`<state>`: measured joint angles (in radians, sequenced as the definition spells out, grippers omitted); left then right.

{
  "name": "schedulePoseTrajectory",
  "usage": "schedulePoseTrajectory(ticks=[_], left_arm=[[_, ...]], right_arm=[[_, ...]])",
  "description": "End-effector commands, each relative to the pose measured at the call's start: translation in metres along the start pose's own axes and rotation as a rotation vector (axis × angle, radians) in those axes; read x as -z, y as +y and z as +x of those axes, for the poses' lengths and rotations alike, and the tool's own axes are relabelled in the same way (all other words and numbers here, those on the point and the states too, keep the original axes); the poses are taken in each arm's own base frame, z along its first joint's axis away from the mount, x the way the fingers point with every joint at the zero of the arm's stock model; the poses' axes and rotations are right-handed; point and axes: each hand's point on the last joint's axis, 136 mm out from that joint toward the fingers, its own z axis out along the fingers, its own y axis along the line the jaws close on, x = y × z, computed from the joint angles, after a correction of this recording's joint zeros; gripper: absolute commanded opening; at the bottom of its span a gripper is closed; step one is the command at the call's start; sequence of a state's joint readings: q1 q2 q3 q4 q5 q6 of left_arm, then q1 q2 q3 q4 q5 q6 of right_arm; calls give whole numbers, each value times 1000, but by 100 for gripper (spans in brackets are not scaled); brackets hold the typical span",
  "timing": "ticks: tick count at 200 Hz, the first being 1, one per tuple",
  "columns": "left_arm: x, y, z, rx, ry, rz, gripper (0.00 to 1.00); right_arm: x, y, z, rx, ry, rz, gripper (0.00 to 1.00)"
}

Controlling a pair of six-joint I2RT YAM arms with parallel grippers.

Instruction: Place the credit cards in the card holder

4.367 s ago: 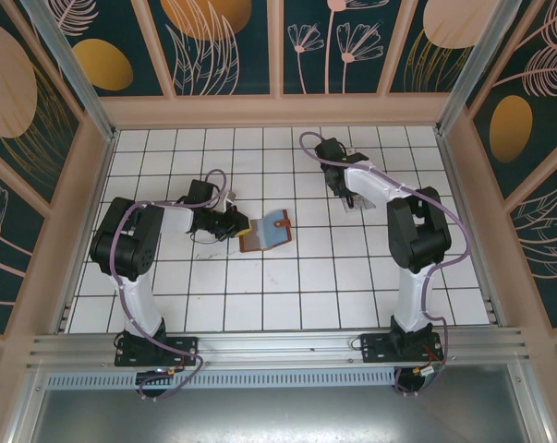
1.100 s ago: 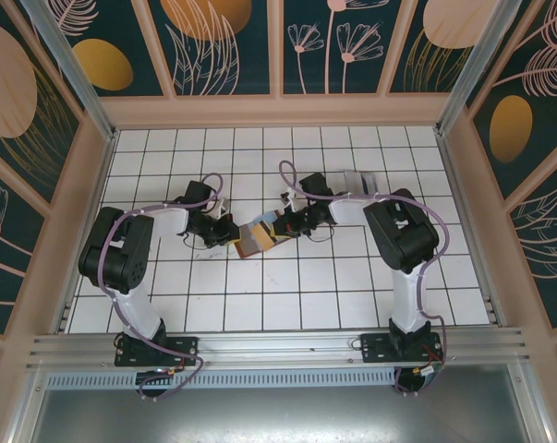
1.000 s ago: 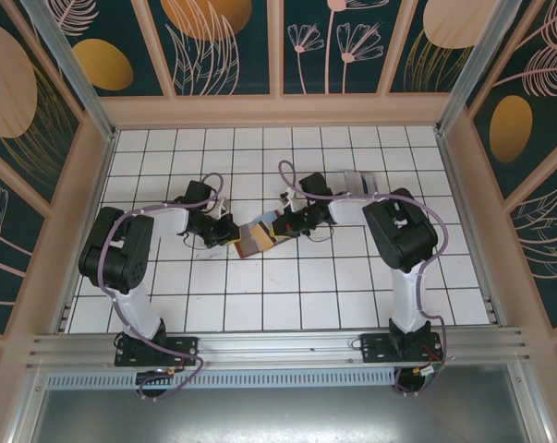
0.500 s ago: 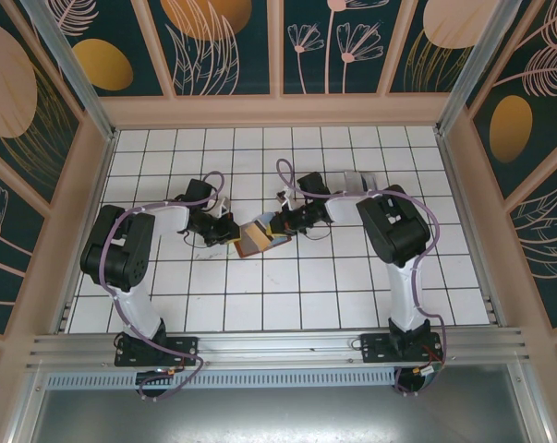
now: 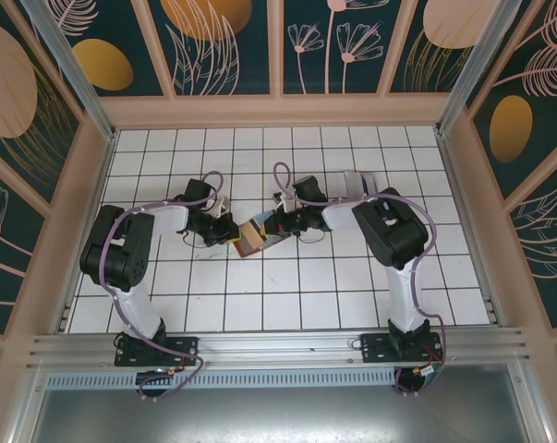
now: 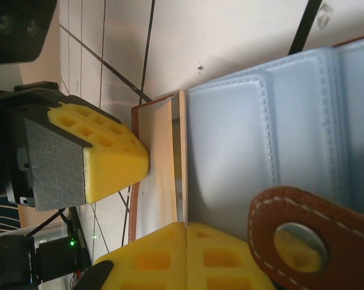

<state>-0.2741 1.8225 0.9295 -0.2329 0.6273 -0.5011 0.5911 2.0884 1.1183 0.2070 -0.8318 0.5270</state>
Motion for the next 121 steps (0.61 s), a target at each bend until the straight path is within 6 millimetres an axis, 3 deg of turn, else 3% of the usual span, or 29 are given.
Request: schedulePoseTrajectory(ticks=[1,28,57,79,98,121], left_arm=[[-5,9,14,23,50,-14,3],[11,-2,11,80,22,124,3],[41,-8,6,92,-40,178,10],[44,-25,24,145,59,352,19],[43,-10,34,154,56,269,20],[38,3,44,175,66,217,11]], right_arm=[[-8,-5,13,11,11,38,0],[-11,-1,28,50,53,60,8],[-6,1,23,75,42,99,13],[-4,1,17,107,46,146,15],[-5,3,14,120,45,154,18],[-6,5,15,143,53,184,21]])
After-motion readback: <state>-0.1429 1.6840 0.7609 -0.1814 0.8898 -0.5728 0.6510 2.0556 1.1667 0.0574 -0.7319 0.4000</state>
